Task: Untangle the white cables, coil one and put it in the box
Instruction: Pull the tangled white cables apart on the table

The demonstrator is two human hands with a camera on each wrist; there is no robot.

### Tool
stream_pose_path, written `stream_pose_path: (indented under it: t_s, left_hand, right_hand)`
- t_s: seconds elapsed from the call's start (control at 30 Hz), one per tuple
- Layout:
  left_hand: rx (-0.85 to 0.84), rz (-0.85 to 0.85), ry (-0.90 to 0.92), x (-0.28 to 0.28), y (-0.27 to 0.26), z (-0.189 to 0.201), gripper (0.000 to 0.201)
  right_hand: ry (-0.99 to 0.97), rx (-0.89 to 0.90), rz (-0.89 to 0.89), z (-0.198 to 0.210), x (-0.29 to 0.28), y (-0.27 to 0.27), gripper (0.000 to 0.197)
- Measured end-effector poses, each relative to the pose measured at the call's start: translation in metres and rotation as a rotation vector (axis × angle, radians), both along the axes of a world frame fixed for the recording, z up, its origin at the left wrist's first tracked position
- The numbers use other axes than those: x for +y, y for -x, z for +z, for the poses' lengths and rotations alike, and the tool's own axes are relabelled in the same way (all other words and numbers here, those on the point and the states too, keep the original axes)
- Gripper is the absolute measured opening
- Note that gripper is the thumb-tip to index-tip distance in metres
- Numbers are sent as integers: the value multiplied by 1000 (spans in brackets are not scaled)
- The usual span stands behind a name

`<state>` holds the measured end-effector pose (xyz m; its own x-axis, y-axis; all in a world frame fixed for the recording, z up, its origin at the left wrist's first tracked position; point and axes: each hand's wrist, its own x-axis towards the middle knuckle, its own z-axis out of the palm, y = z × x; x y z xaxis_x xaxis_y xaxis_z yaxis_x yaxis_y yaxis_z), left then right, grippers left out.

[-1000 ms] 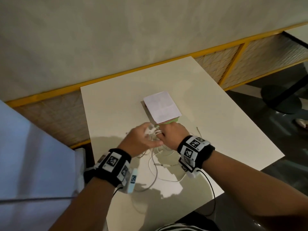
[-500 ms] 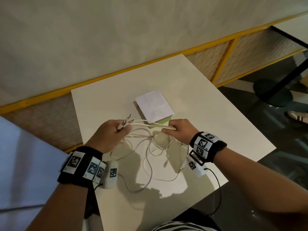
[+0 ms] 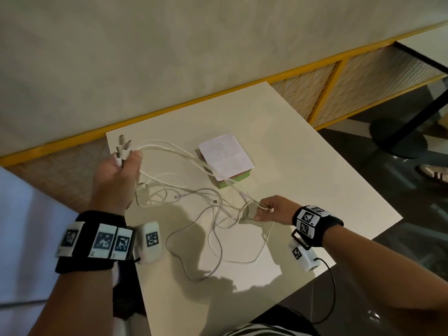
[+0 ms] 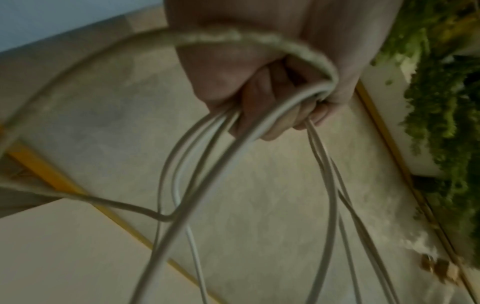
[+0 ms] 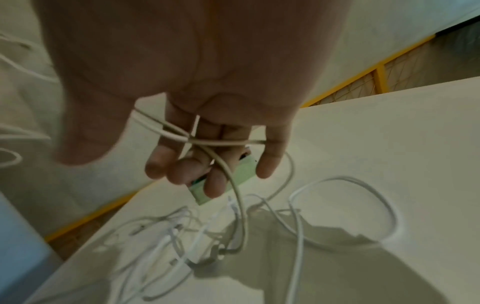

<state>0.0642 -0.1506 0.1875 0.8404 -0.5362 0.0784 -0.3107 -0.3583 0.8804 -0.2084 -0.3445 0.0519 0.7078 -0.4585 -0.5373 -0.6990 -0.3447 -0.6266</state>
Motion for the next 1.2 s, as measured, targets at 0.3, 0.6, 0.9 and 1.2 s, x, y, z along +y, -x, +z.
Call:
stream_pose_path:
  t_s: [0.3,0.6,0.9,1.2]
  left_hand:
    - [-17,70,119,12,-8,10,45]
    - [43,76,158,10,5,14,41]
    - [-78,-148,-132,1,30,-2,39]
    - [-71,-709,-175,-11,66,-37,30]
  right_hand:
    - [170,78,-211,-14,-12,27,24]
    - [57,-152,-594,-7,-25,39,37]
    - [291,297,-361,-12,-35,49,36]
    - [-53,-415,164,96,53,-59,90]
